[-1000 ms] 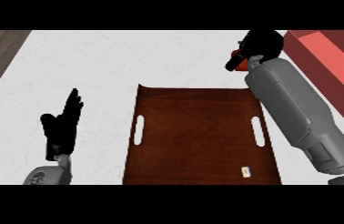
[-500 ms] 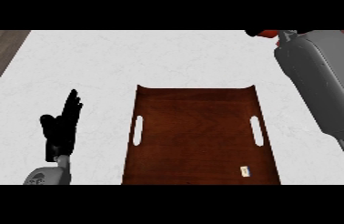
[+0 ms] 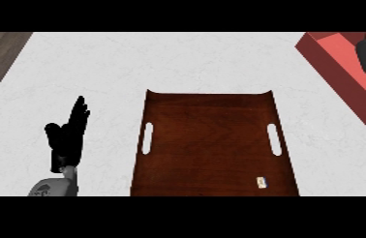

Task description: Pick the bell pepper from the tray and place it in the cardboard box

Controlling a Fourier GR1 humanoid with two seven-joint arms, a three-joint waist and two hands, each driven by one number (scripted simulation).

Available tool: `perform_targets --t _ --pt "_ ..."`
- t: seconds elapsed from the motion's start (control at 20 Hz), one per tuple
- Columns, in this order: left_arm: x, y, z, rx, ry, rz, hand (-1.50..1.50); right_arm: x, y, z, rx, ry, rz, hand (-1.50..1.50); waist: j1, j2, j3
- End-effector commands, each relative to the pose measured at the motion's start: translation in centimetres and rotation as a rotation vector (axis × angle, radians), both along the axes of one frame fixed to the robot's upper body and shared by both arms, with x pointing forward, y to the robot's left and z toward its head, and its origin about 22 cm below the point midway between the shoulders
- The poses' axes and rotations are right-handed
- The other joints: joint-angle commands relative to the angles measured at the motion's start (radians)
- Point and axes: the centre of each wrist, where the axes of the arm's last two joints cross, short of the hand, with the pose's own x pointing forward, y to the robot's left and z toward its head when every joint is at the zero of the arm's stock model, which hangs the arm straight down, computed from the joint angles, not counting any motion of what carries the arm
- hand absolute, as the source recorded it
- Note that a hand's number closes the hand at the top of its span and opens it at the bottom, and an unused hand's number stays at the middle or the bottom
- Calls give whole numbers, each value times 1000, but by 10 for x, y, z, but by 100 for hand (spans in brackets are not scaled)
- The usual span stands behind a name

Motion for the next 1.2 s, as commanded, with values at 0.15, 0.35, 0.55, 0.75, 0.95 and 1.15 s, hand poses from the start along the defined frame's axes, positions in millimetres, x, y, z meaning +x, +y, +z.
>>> perform_targets --t 0.15,0.35,0.55,0.75,0.95,1.15 --pt "6 -4 -8 1 -13 -9 0 6 -84 -8 42 -72 -46 150 14 9 0" --pt "5 5 0 -9 -4 -19 0 5 -110 -30 96 -84 -29 150 16 7 1" --pt "19 -17 8 16 -22 -32 0 -6 -169 -31 59 -56 -50 150 28 15 2" --pt "28 -10 10 4 -20 -32 0 -1 -171 -80 27 -17 -84 150 40 22 2" --pt "13 -8 7 19 -24 -44 0 -18 -203 -97 137 -50 -156 150 48 21 3" --pt "28 -18 15 15 -27 -58 0 -18 -205 -105 279 -87 -153 -150 52 26 5"
